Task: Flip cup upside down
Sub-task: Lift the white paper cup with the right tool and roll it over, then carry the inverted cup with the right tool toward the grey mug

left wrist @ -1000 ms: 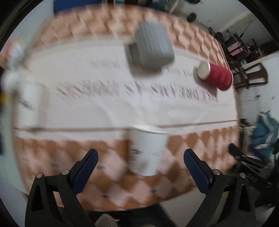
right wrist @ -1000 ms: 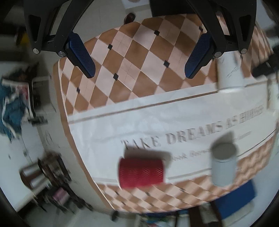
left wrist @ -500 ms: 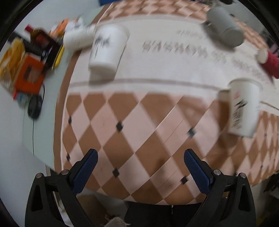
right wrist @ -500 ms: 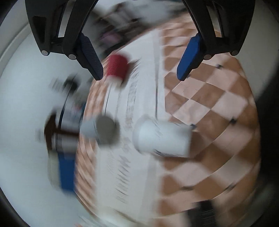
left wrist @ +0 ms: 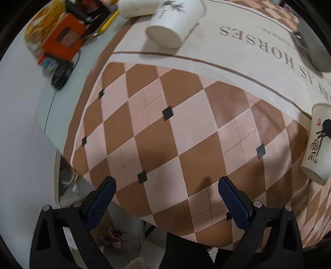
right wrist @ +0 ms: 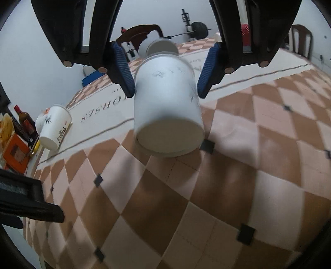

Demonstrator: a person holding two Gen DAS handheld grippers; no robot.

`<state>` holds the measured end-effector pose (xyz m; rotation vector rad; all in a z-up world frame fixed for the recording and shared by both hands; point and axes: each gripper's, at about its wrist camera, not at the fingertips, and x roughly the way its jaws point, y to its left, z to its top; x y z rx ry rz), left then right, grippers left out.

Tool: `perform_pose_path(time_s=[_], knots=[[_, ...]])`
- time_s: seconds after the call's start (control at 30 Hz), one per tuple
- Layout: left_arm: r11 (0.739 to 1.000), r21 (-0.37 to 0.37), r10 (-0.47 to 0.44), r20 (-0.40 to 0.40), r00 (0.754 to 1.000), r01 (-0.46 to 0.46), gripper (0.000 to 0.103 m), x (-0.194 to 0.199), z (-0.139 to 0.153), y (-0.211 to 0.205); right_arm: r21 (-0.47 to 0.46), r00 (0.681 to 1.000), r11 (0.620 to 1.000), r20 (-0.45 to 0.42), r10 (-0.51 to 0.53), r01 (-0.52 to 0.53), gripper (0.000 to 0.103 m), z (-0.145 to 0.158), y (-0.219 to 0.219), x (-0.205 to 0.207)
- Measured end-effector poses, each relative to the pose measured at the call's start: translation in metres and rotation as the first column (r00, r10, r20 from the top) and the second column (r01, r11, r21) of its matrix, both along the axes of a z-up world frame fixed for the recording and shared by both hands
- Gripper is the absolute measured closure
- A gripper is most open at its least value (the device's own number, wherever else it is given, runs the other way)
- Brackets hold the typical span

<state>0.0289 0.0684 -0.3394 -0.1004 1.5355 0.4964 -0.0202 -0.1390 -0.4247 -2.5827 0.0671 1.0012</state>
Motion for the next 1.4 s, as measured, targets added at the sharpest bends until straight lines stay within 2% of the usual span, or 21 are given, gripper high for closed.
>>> perform_pose_path(time_s=[0.13, 0.27, 0.33, 0.4, 0.47, 0.5, 0.53, 0.57, 0.6, 0.67, 0.7, 0.73, 0.8, 0.87, 0.9, 0.93, 0.97, 1.03, 1.1, 1.33, 1.4], knots=[[0.997, 0.002, 0.071, 0.001, 0.997, -0.071, 0.002, -0.005, 0.003, 0.001, 0.054, 0.998, 0.998, -0.056, -0.031, 0.034, 0.040, 0.005, 0.007, 0.012], [0.995, 0.012, 0.098, 0.002, 0.995, -0.098, 0.002, -0.008, 0.005, 0.000, 0.086, 0.968, 0.971, -0.139, -0.210, 0.223, 0.042, 0.014, 0.022, 0.030], [0.995, 0.016, 0.102, 0.009, 0.995, -0.102, 0.002, -0.007, 0.008, -0.005, 0.091, 0.914, 0.921, -0.194, -0.356, 0.378, 0.042, 0.022, 0.030, 0.047], [0.995, 0.027, 0.099, 0.017, 0.995, -0.099, 0.002, -0.005, 0.012, -0.008, 0.088, 0.826, 0.837, -0.250, -0.506, 0.540, 0.042, 0.030, 0.035, 0.066], [0.995, 0.026, 0.094, 0.025, 0.995, -0.094, 0.002, 0.001, 0.013, -0.006, 0.060, 0.680, 0.700, -0.313, -0.663, 0.711, 0.042, 0.037, 0.041, 0.093], [0.996, 0.025, 0.090, 0.028, 0.996, -0.091, 0.002, 0.003, 0.014, -0.007, 0.046, 0.572, 0.596, -0.349, -0.742, 0.801, 0.042, 0.042, 0.042, 0.111], [0.996, 0.024, 0.084, 0.033, 0.996, -0.085, 0.002, 0.006, 0.015, -0.009, 0.031, 0.497, 0.524, -0.369, -0.785, 0.851, 0.042, 0.044, 0.042, 0.123], [0.997, 0.025, 0.076, 0.036, 0.996, -0.077, 0.002, 0.010, 0.016, -0.012, 0.007, 0.388, 0.419, -0.393, -0.833, 0.908, 0.042, 0.047, 0.040, 0.139], [0.997, 0.025, 0.067, 0.038, 0.997, -0.068, 0.002, 0.013, 0.018, -0.013, -0.009, 0.311, 0.345, -0.409, -0.858, 0.938, 0.042, 0.050, 0.041, 0.152], [0.999, 0.019, 0.050, 0.048, 0.998, -0.051, 0.002, 0.020, 0.021, -0.018, -0.066, 0.090, 0.133, -0.447, -0.890, 0.989, 0.042, 0.054, 0.034, 0.186], [0.999, 0.018, 0.037, 0.054, 0.998, -0.038, 0.002, 0.024, 0.023, -0.022, -0.092, -0.006, 0.041, -0.459, -0.888, 0.995, 0.042, 0.056, 0.030, 0.200], [0.999, 0.017, 0.027, 0.057, 0.998, -0.028, 0.002, 0.028, 0.025, -0.024, -0.109, -0.073, -0.025, -0.465, -0.882, 0.994, 0.042, 0.057, 0.024, 0.211], [1.000, 0.010, 0.005, 0.070, 0.998, -0.006, 0.002, 0.037, 0.028, -0.030, -0.154, -0.235, -0.183, -0.475, -0.848, 0.971, 0.042, 0.057, 0.013, 0.235], [1.000, 0.000, -0.010, 0.073, 0.997, 0.010, 0.002, 0.044, 0.029, -0.037, -0.264, -0.474, -0.394, -0.466, -0.747, 0.880, 0.042, 0.051, -0.007, 0.254], [1.000, -0.009, -0.019, 0.073, 0.997, 0.020, 0.002, 0.048, 0.030, -0.041, -0.310, -0.570, -0.479, -0.450, -0.687, 0.822, 0.042, 0.048, -0.018, 0.262], [1.000, -0.014, -0.026, 0.073, 0.997, 0.027, 0.002, 0.051, 0.030, -0.045, -0.342, -0.649, -0.552, -0.433, -0.625, 0.760, 0.042, 0.044, -0.029, 0.271], [0.999, -0.020, -0.038, 0.073, 0.997, 0.039, 0.002, 0.055, 0.030, -0.050, -0.356, -0.695, -0.599, -0.423, -0.581, 0.717, 0.042, 0.040, -0.038, 0.277], [0.998, -0.023, -0.054, 0.069, 0.996, 0.056, 0.002, 0.061, 0.029, -0.056, -0.362, -0.744, -0.655, -0.413, -0.525, 0.663, 0.042, 0.037, -0.053, 0.282], [0.997, -0.036, -0.073, 0.066, 0.995, 0.075, 0.002, 0.067, 0.026, -0.063, -0.360, -0.769, -0.689, -0.416, -0.485, 0.629, 0.042, 0.033, -0.065, 0.291], [0.991, -0.083, -0.105, 0.051, 0.993, 0.109, 0.002, 0.078, 0.014, -0.080, -0.365, -0.789, -0.714, -0.424, -0.444, 0.598, 0.037, 0.034, -0.096, 0.282], [0.988, -0.111, -0.104, 0.060, 0.993, 0.110, 0.002, 0.080, 0.012, -0.083, -0.342, -0.779, -0.714, -0.422, -0.463, 0.610, 0.025, 0.036, -0.100, 0.286]])
